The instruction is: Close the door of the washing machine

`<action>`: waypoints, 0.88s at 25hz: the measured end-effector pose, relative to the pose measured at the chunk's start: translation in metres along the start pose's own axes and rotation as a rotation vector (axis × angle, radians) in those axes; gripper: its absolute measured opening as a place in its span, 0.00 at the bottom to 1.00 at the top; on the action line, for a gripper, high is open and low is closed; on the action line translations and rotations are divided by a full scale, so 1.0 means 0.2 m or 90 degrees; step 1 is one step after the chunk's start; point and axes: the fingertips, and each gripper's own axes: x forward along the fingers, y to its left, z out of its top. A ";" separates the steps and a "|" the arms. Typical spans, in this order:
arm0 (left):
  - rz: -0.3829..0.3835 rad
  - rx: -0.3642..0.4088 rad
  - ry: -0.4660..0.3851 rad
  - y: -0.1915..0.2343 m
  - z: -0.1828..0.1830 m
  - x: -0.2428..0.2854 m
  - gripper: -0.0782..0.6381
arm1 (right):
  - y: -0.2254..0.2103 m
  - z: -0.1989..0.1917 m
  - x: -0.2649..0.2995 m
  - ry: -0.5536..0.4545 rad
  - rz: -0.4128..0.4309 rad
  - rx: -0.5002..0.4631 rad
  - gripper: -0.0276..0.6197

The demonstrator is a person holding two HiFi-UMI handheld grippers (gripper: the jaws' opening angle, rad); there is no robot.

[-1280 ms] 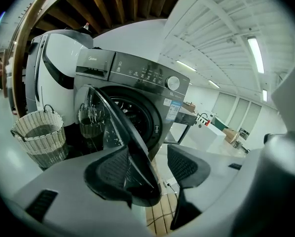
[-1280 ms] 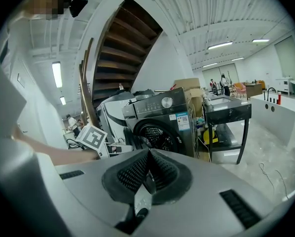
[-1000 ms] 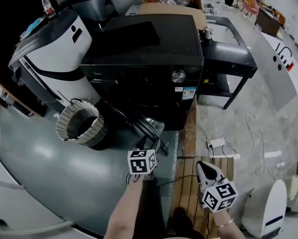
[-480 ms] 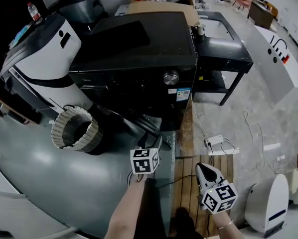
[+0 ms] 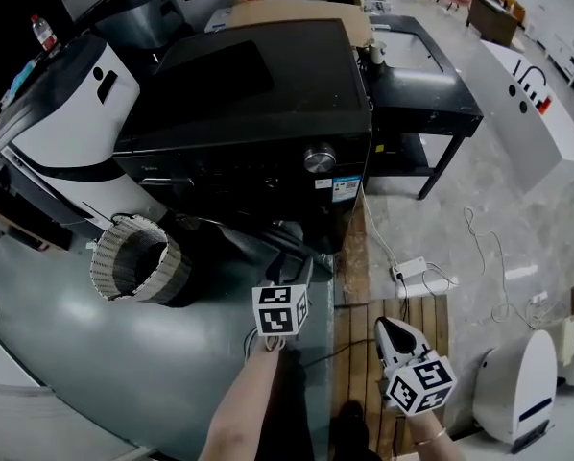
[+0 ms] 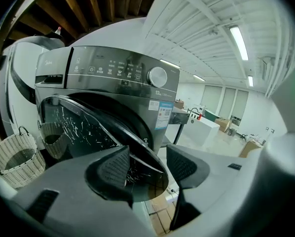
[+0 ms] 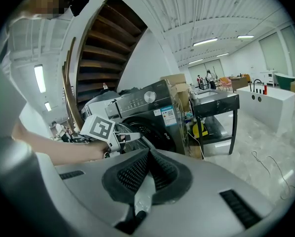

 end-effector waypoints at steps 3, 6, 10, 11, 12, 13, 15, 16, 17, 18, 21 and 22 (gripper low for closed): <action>-0.006 0.015 -0.001 0.00 0.03 0.07 0.47 | -0.03 0.01 0.04 -0.005 -0.008 0.008 0.05; -0.009 0.022 -0.001 0.00 0.06 0.14 0.46 | -0.06 0.00 0.08 -0.004 -0.015 0.016 0.05; -0.014 0.028 -0.007 0.02 0.11 0.23 0.45 | -0.09 -0.01 0.13 -0.002 -0.023 0.022 0.05; -0.015 0.028 -0.007 0.02 0.12 0.25 0.45 | -0.09 -0.01 0.14 -0.001 -0.024 0.023 0.05; -0.016 0.028 -0.007 0.02 0.14 0.27 0.45 | -0.09 -0.01 0.15 0.000 -0.025 0.024 0.05; -0.018 0.027 -0.008 0.02 0.15 0.29 0.45 | -0.10 -0.01 0.16 0.001 -0.026 0.025 0.05; -0.021 0.025 -0.009 0.03 0.17 0.32 0.45 | -0.10 -0.01 0.19 0.003 -0.028 0.026 0.05; -0.021 0.025 -0.010 0.03 0.18 0.34 0.45 | -0.10 -0.01 0.20 0.003 -0.029 0.027 0.05; -0.022 0.025 -0.012 0.03 0.19 0.35 0.44 | -0.10 -0.01 0.21 0.003 -0.029 0.028 0.05; -0.021 0.026 -0.012 0.04 0.19 0.37 0.45 | -0.10 -0.01 0.22 0.002 -0.029 0.029 0.05; -0.019 0.029 -0.015 0.05 0.22 0.42 0.45 | -0.10 -0.01 0.25 0.001 -0.030 0.032 0.05; -0.017 0.030 -0.017 0.06 0.23 0.43 0.44 | -0.10 -0.01 0.26 0.001 -0.031 0.034 0.05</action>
